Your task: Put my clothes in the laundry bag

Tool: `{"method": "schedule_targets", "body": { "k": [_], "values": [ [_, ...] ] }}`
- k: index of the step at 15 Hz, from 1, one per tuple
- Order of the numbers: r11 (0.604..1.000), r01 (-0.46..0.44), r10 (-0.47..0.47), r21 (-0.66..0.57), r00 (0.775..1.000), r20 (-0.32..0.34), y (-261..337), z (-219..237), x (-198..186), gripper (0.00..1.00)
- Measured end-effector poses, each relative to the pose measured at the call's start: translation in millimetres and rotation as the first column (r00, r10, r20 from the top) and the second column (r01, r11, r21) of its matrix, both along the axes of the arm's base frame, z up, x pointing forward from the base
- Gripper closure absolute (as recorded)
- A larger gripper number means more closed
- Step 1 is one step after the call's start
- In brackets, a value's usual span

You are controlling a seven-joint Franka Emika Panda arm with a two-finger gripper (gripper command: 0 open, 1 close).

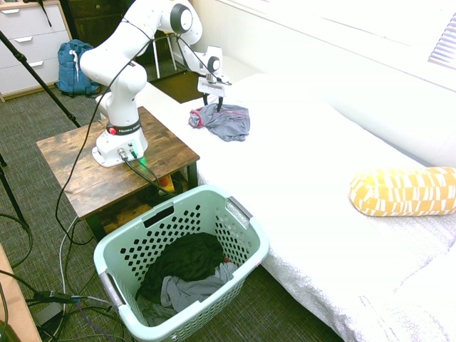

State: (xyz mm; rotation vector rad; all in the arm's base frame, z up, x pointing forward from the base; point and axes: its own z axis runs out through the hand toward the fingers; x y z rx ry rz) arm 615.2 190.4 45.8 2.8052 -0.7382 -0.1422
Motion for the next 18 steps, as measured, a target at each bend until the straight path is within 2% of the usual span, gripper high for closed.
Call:
{"method": "schedule_targets", "body": {
  "k": [8,18],
  "values": [
    [0.999,0.026,-0.026,-0.022,1.000,-0.009,-20,-21,-18,1.00],
    [0.995,0.096,-0.096,-0.027,0.995,-0.005,-58,-11,-28,1.00]
  ]
}}
